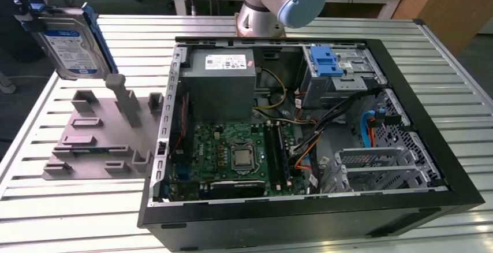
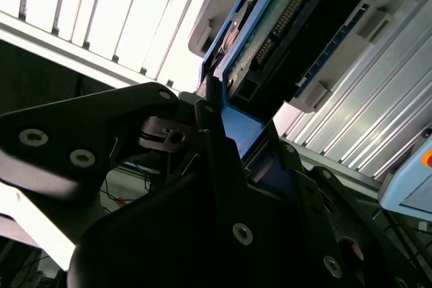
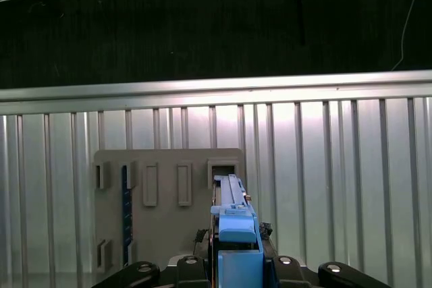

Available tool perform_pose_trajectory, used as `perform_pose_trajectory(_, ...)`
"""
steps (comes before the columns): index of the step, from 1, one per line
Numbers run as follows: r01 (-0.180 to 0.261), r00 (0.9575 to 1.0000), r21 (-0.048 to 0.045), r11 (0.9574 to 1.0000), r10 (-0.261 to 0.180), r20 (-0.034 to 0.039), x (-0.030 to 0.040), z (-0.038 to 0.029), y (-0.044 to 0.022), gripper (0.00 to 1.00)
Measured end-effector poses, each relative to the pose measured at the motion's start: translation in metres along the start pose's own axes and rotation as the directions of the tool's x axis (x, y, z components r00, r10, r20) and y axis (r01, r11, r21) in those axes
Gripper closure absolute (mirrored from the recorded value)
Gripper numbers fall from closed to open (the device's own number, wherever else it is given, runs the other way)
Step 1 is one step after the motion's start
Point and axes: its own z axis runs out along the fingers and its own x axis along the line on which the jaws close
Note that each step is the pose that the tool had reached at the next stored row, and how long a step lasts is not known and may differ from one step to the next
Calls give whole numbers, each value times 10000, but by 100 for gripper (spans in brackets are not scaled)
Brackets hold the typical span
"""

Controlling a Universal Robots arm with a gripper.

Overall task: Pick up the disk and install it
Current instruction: 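Pick up the disk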

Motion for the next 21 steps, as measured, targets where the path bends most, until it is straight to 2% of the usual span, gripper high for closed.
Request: perform_pose_trajectory(21,0,10000,-1,10000,0,0,1,-76,0,64)
